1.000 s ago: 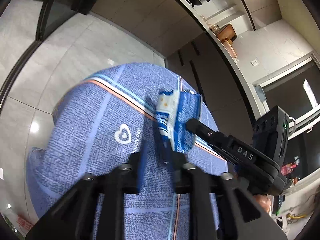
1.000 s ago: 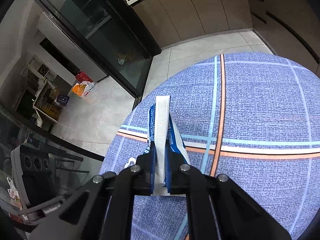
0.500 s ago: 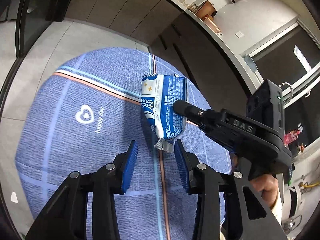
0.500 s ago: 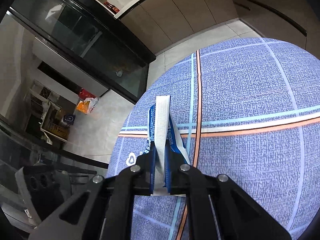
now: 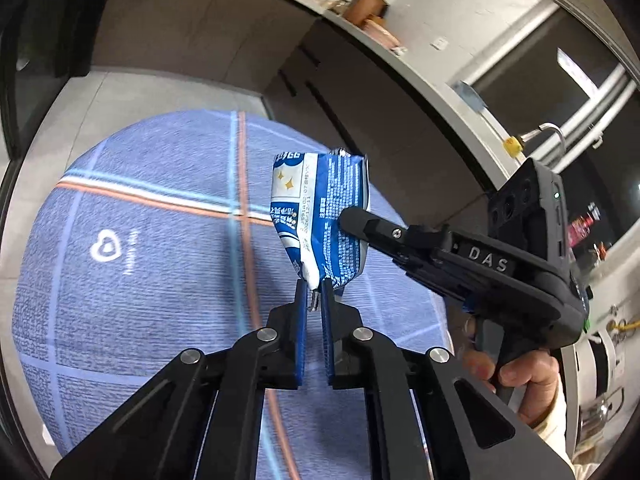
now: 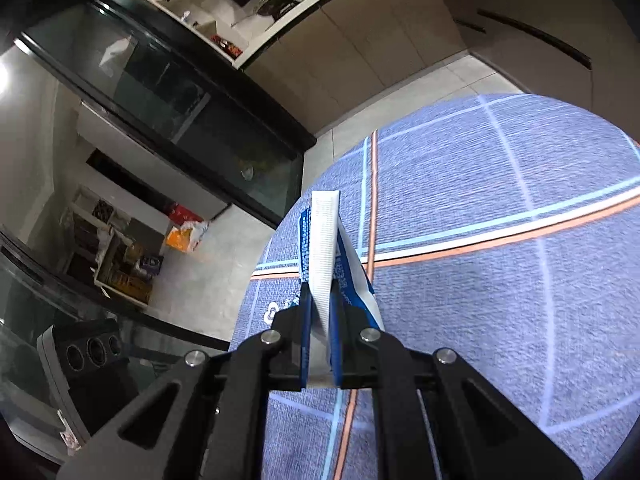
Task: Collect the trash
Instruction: 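Carry the packet in the right tool over the white bin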
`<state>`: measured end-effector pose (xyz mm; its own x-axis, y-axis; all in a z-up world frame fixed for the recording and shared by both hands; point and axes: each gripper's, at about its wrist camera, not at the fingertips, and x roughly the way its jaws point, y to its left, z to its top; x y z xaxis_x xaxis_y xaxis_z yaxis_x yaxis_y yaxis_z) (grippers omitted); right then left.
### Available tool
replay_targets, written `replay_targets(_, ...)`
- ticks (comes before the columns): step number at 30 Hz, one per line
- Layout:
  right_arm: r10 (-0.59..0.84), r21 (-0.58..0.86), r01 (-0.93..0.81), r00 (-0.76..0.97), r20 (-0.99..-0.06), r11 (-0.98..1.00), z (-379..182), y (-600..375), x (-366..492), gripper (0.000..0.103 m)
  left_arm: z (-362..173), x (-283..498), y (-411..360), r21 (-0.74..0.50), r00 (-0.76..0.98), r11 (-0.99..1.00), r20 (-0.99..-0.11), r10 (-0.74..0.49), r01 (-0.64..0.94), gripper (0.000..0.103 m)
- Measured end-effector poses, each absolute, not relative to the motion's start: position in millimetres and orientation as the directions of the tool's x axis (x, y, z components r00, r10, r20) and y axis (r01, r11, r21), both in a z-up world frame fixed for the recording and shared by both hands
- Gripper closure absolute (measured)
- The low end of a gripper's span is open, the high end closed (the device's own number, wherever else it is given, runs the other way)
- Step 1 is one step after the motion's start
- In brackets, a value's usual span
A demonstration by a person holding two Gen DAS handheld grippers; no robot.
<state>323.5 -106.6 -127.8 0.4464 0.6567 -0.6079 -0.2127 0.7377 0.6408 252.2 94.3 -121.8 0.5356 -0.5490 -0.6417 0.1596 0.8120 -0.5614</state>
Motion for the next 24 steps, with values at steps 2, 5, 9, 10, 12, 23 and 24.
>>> replay_targets(2, 0.654, 0.645, -0.206, 0.466, -0.596, 0.736, -122.9, -116.4, 316.1, 0.093, -113.8, 250.2, 79.0, -0.55, 0.533, 0.813, -0.637, -0.557, 0.191, 0.099)
replay_targets(5, 0.648, 0.658, -0.19, 0.502, -0.573, 0.729, -117.6, -140.6, 304.0, 0.093, -103.7, 245.3, 55.5, -0.527, 0.522, 0.813, -0.635, -0.57, 0.246, 0.099)
replay_targets(9, 0.636, 0.676, -0.167, 0.552, -0.539, 0.717, -110.2, -177.3, 284.7, 0.093, -91.9, 237.7, 20.0, -0.502, 0.502, 0.805, -0.631, -0.592, 0.317, 0.099)
replay_targets(10, 0.63, 0.678, -0.16, 0.566, -0.532, 0.717, -107.7, -187.2, 279.9, 0.093, -89.1, 236.9, 9.5, -0.497, 0.495, 0.8, -0.63, -0.598, 0.336, 0.099)
replay_targets(12, 0.619, 0.684, -0.147, 0.589, -0.52, 0.715, -102.6, -201.1, 274.6, 0.093, -86.0, 231.9, -6.7, -0.484, 0.478, 0.791, -0.631, -0.612, 0.375, 0.099)
replay_targets(23, 0.473, 0.713, 0.019, 0.736, -0.485, 0.701, -110.6, -333.7, 208.2, 0.093, -90.8, 210.0, -142.6, -0.441, 0.312, 0.686, -0.657, -0.686, 0.579, 0.099)
replay_targets(24, 0.452, 0.717, 0.046, 0.748, -0.487, 0.696, -115.0, -349.1, 200.3, 0.093, -94.5, 208.5, -158.6, -0.441, 0.289, 0.67, -0.661, -0.692, 0.597, 0.099)
